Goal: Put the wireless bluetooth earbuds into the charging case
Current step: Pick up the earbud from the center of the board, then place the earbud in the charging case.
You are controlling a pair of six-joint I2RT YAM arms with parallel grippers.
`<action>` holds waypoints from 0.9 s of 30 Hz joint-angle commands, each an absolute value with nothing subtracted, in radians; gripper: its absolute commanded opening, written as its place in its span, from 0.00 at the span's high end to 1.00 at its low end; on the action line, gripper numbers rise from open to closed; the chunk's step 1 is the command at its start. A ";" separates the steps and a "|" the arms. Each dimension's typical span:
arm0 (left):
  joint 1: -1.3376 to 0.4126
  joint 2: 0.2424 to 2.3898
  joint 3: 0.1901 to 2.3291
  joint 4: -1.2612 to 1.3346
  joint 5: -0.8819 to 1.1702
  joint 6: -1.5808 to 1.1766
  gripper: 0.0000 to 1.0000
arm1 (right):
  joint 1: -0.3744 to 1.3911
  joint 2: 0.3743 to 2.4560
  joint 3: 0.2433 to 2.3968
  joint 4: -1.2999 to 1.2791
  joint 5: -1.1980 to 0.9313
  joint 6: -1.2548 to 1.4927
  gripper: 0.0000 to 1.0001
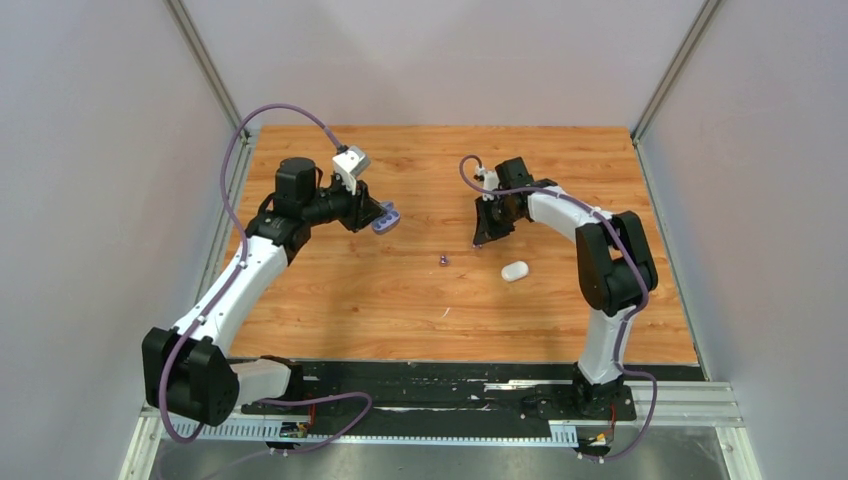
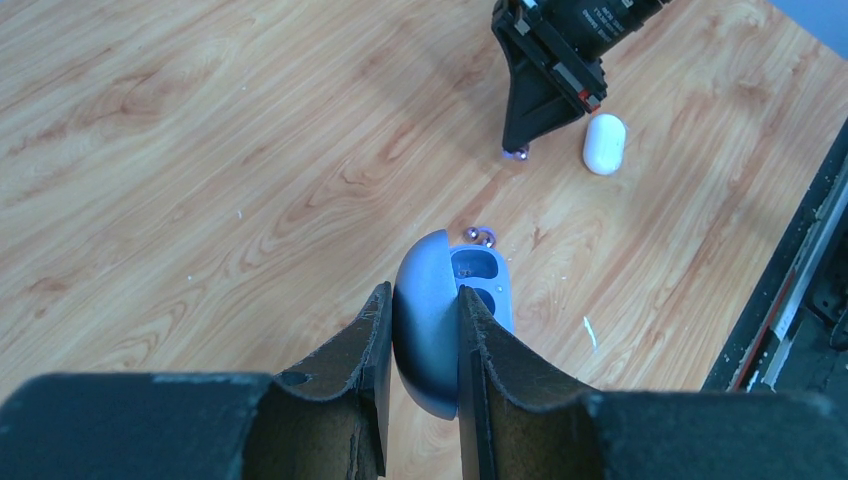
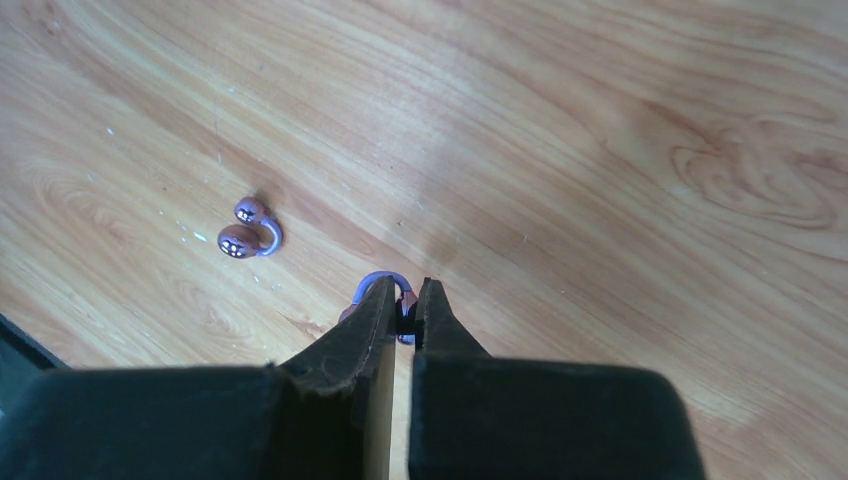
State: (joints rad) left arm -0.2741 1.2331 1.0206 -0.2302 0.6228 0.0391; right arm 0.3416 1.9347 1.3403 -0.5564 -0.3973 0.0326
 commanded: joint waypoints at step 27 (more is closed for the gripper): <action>-0.327 1.337 1.244 -0.136 0.617 -0.343 1.00 | 0.686 1.389 1.238 0.264 -0.291 0.024 1.00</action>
